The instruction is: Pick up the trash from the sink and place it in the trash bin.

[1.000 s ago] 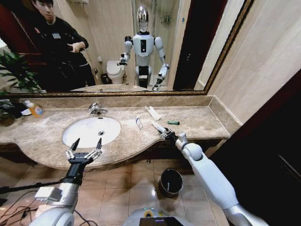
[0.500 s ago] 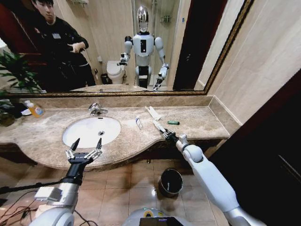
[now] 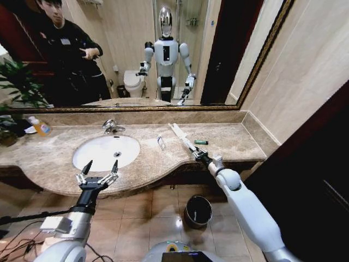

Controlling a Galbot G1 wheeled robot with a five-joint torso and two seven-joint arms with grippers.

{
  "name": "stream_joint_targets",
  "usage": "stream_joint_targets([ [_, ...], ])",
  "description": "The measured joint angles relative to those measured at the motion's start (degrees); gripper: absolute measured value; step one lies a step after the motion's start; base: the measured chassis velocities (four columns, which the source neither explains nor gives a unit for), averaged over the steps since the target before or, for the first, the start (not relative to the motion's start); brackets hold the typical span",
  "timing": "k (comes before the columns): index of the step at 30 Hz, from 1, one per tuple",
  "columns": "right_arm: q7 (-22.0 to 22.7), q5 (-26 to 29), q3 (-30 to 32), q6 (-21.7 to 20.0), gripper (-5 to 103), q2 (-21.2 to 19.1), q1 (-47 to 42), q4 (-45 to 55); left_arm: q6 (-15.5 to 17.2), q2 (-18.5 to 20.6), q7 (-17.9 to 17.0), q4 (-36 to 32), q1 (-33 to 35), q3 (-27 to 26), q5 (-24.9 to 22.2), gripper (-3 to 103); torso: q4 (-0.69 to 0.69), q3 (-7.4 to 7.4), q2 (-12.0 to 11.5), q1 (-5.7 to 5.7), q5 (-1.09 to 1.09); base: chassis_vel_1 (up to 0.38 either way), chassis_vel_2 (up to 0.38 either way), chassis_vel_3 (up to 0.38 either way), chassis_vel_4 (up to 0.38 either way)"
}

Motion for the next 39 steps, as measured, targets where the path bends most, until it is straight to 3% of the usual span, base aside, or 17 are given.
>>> stream_joint_targets([
  [19,9.2,5.3,5.1,4.3,26,-4.4,-12.2,15.2,0.0,0.0,0.0,0.0,0.0,0.0,0.0,100,0.0,0.0,0.0,0.01,-0.01,0.0,0.0,0.0,0.0],
  [32,9.1,6.4,11.8,6.2,26,-3.3,-25.3,19.6,0.0,0.0,0.0,0.0,0.0,0.0,0.0,100,0.0,0.0,0.0,0.01,-0.01,0.0,0.0,0.0,0.0],
  [39,7.3,3.4,16.2,10.8,26,0.1,-34.0,18.1,0.0,0.0,0.0,0.0,0.0,0.0,0.0,100,-0.01,-0.01,0.0,0.0,-0.02,0.0,0.0,0.0,0.0],
])
